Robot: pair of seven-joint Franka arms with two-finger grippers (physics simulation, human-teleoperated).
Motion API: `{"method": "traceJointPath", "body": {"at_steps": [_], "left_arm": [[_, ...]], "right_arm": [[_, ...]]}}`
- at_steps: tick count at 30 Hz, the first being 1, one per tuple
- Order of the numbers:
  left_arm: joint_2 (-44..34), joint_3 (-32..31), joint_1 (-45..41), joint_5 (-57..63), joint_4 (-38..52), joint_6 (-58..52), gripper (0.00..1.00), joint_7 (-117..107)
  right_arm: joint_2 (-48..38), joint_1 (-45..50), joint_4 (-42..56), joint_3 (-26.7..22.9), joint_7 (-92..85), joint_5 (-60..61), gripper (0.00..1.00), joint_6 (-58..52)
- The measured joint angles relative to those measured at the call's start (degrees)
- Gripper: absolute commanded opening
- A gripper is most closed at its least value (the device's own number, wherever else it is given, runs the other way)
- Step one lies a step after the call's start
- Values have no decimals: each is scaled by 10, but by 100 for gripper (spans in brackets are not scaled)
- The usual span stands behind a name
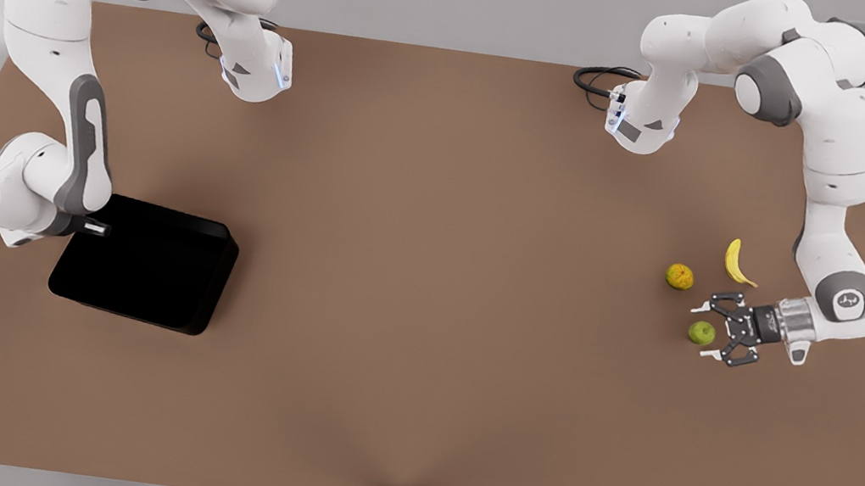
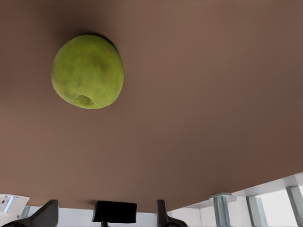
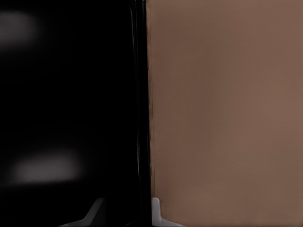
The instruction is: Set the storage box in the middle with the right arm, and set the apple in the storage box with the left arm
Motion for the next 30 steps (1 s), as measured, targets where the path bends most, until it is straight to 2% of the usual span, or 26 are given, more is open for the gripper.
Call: {"method": "traceJointPath", "body": {"at_steps": [6,10,19,20,22,24,26,30], "left_arm": [[33,4,1,-15,-1,0,100,55],[56,11,26,-12,-1,-9,100,109],[101,10,38,-37,4,3,98,140],[103,10,38,-42,4,3,93,140],[106,8,38,-51,4,3,78,140],[106,8,38,-57,4,2,50,139],[105,8,38,-61,4,1,36,138],[105,8,38,-58,4,0,36,137]], "right_arm": [[8,0,1,0,0,-1,28,-2],[11,0,5,2,0,-2,21,-5],[3,13,42,17,-12,1,21,-33],[-1,13,48,28,-18,2,21,-33],[-19,15,57,66,-17,11,21,-33],[-30,73,74,70,-18,19,21,-33],[-37,145,103,66,-12,46,21,-57],[19,226,182,86,-9,79,21,-78]]}}
